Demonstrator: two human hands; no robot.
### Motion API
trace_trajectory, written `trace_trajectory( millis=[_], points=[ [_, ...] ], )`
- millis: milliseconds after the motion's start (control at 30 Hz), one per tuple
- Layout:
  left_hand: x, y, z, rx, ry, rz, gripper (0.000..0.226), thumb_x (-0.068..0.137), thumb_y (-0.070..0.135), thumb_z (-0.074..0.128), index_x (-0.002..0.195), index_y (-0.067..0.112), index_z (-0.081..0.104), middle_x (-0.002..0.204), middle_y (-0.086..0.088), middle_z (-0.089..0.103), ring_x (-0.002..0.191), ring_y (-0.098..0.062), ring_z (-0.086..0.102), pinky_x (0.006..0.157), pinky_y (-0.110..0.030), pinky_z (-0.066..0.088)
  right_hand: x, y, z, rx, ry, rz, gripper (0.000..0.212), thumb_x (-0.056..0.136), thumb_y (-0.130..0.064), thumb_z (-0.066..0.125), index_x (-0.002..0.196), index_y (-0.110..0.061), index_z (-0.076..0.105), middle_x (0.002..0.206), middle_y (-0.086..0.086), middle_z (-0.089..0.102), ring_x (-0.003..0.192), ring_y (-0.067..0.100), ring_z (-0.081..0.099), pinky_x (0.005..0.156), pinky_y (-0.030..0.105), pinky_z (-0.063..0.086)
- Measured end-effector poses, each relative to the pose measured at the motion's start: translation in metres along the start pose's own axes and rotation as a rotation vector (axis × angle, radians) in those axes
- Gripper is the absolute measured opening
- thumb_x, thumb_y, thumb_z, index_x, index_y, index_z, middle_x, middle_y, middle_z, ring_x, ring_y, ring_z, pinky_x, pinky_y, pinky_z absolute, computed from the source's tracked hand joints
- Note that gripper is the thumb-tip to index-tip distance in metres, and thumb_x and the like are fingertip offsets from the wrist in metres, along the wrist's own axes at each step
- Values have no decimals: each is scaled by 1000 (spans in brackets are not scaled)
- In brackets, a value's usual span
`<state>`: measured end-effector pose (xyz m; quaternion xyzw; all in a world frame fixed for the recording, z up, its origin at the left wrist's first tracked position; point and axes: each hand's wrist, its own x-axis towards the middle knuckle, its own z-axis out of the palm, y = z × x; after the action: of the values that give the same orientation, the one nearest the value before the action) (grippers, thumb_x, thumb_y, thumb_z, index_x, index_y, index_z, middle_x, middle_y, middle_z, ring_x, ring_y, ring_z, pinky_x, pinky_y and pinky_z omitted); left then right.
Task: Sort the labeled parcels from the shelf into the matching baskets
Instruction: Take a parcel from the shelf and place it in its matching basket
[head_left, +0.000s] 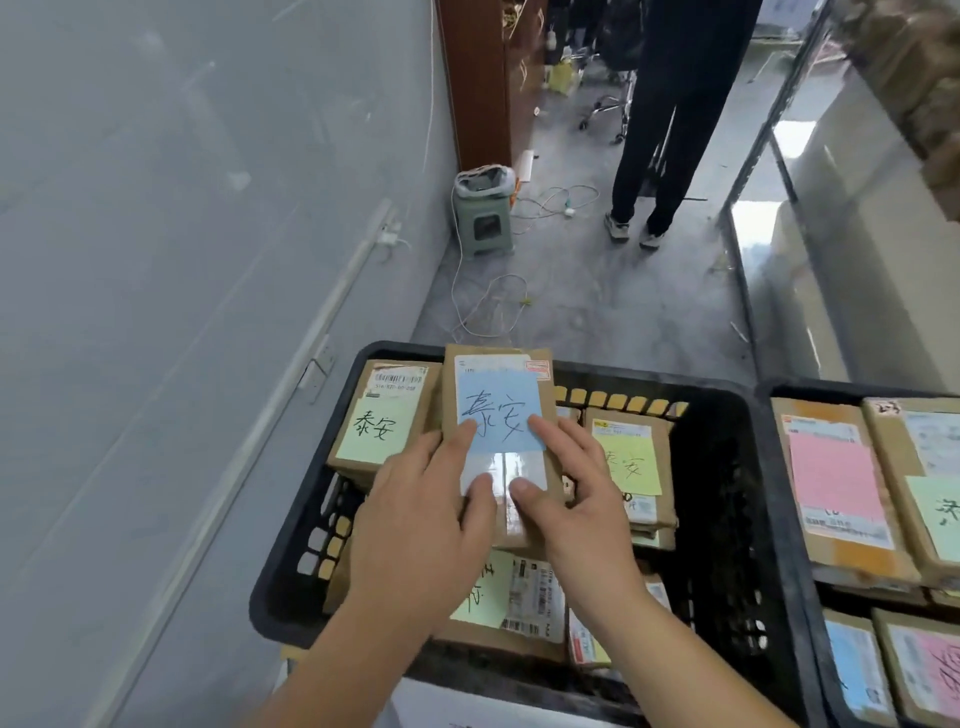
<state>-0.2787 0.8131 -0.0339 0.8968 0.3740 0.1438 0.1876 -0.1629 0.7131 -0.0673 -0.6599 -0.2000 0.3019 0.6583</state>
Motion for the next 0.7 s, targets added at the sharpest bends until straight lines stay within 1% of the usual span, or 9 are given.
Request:
trace_trajectory(
  millis=[67,133,233,300,367,433,533,600,700],
  points=[
    [7,-11,-3,11,-10,8,52,96,54,34,142,32,45,133,9,56,117,-9,48,85,-24,45,5,1,6,-23,29,33,56,89,-5,73,123,-49,67,137,-35,45,129,-12,45,105,29,52],
    [16,-27,-4,6,-17,8,54,98,56,31,143,32,46,138,7,55,125,-13,46,96,-33,47,11,4,13,-61,49,48,55,90,-5,73,124,-48,66,138,-32,45,130,-9,45,103,25,52],
    [31,-56,-4,86,-66,11,60,100,60,22,148,30,42,151,0,47,140,-21,39,113,-49,39,22,7,29,-80,97,81,53,90,-7,73,128,-44,66,137,-31,46,129,-7,46,102,33,55],
    [40,-76,-1,141,-118,22,64,100,62,15,152,31,37,158,-1,39,147,-22,31,119,-48,28,29,8,40,-82,140,89,52,91,-6,72,129,-40,66,138,-30,46,125,-13,46,100,27,55],
    [47,-94,3,166,-186,53,72,98,67,5,156,31,29,164,1,27,152,-20,19,122,-43,15,35,9,51,-110,177,82,51,92,-5,72,130,-37,65,140,-26,45,119,-21,43,102,17,49],
    [52,-110,6,171,-238,93,81,95,71,-4,159,29,22,167,0,16,155,-18,7,124,-40,5,37,11,59,-149,208,87,50,92,-6,72,130,-38,65,139,-26,45,118,-22,43,102,25,53],
    [57,-129,8,151,-287,161,84,93,74,-8,161,29,10,169,2,0,154,-14,-8,124,-38,-5,36,15,67,-213,241,104,50,92,-10,73,128,-45,65,139,-30,45,124,-15,45,103,39,54],
    [58,-140,10,138,-292,205,82,94,74,-5,161,29,5,169,2,-7,153,-13,-16,124,-35,-9,35,19,70,-287,250,102,50,93,-14,72,129,-48,64,142,-29,44,131,-11,43,109,40,49],
    [60,-150,11,109,-309,244,81,96,74,3,161,26,12,169,1,-3,153,-13,-15,123,-36,-8,33,25,75,-378,261,121,51,95,-17,70,129,-54,61,147,-29,41,138,-7,38,113,41,45]
  ],
)
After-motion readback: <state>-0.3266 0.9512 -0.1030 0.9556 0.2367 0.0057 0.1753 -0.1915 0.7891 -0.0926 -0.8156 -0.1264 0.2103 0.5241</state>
